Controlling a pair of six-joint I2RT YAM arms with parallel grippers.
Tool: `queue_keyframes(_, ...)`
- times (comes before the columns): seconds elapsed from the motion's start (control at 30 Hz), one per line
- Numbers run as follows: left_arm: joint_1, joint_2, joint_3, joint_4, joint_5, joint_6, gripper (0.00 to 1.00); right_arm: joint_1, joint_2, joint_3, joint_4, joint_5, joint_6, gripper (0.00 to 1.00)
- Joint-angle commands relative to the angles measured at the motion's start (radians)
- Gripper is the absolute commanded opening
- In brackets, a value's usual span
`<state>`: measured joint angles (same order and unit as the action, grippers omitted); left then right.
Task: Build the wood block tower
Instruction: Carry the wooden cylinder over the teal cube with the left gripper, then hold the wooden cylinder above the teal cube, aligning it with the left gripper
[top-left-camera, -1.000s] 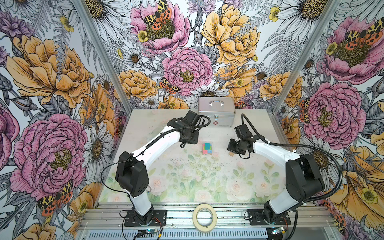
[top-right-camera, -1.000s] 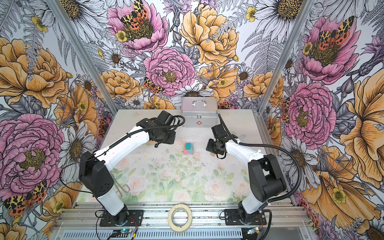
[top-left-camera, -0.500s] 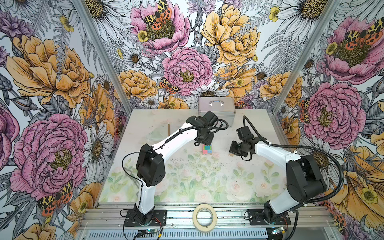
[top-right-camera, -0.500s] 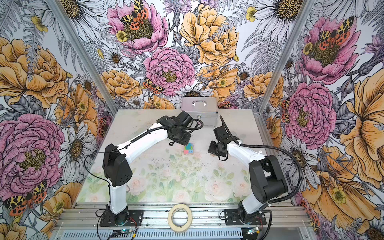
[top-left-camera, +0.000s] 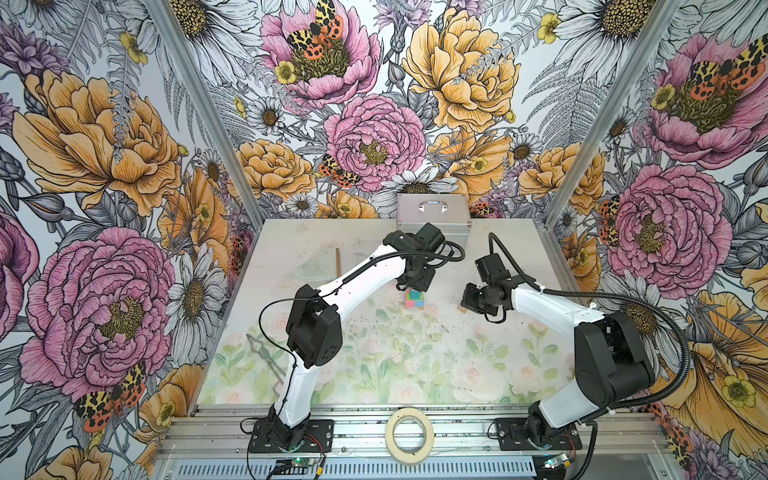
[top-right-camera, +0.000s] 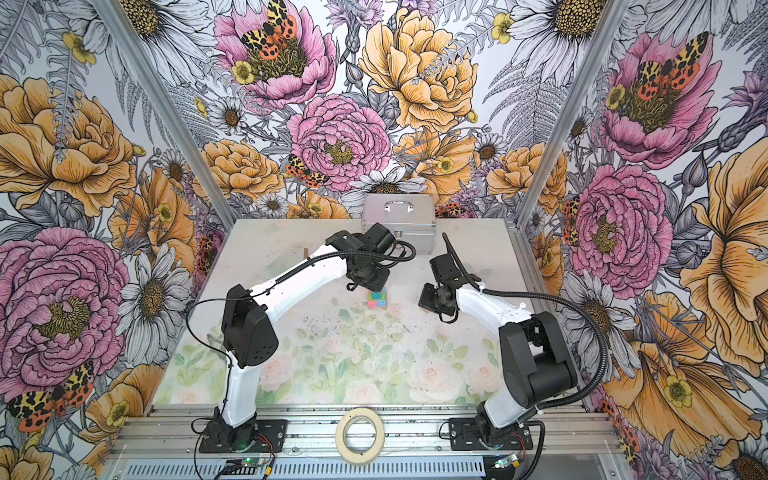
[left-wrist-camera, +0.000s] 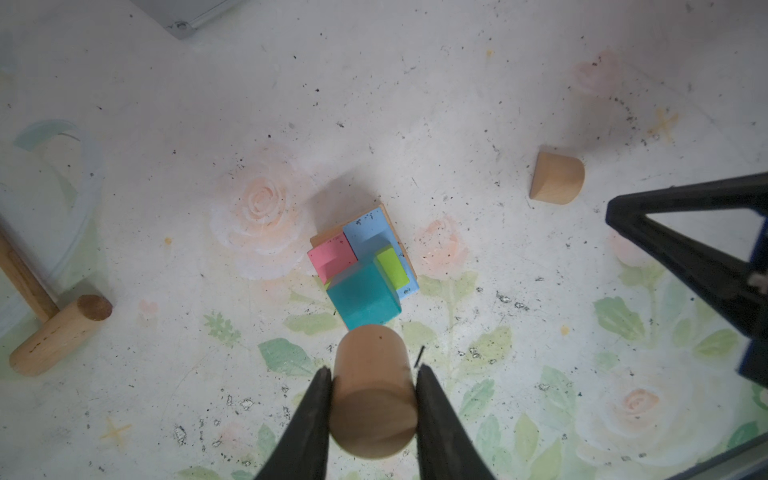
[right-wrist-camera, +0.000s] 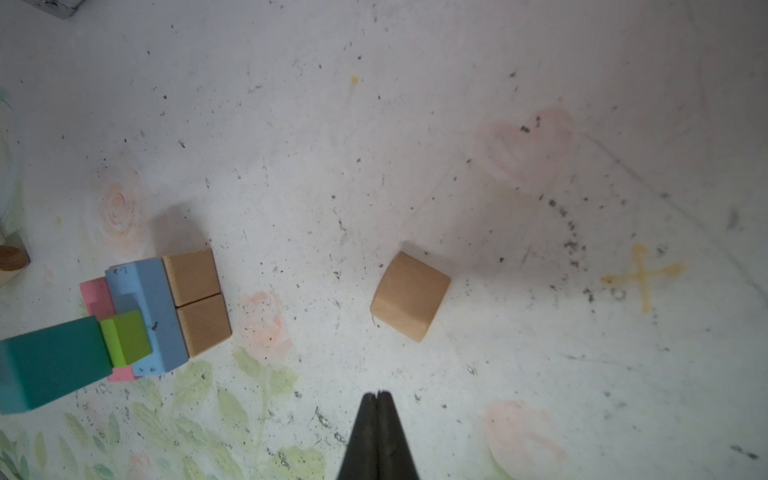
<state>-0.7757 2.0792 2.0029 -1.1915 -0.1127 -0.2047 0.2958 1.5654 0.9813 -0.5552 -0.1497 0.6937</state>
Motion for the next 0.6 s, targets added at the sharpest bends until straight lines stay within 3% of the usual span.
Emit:
queue_keyframes(0.0,0.0,0.02,0.032,-0.01,-0.022,0.016,0.0,-0.006,-0.036,-0.013,0.014,0.023,-0.011,0.0)
queue_keyframes(0.57,0.013,0.064,0.062,-0.012,-0.017,0.007,0.0,-0.009,-0.036,-0.015,0.014,0.022,-0.009,0.0)
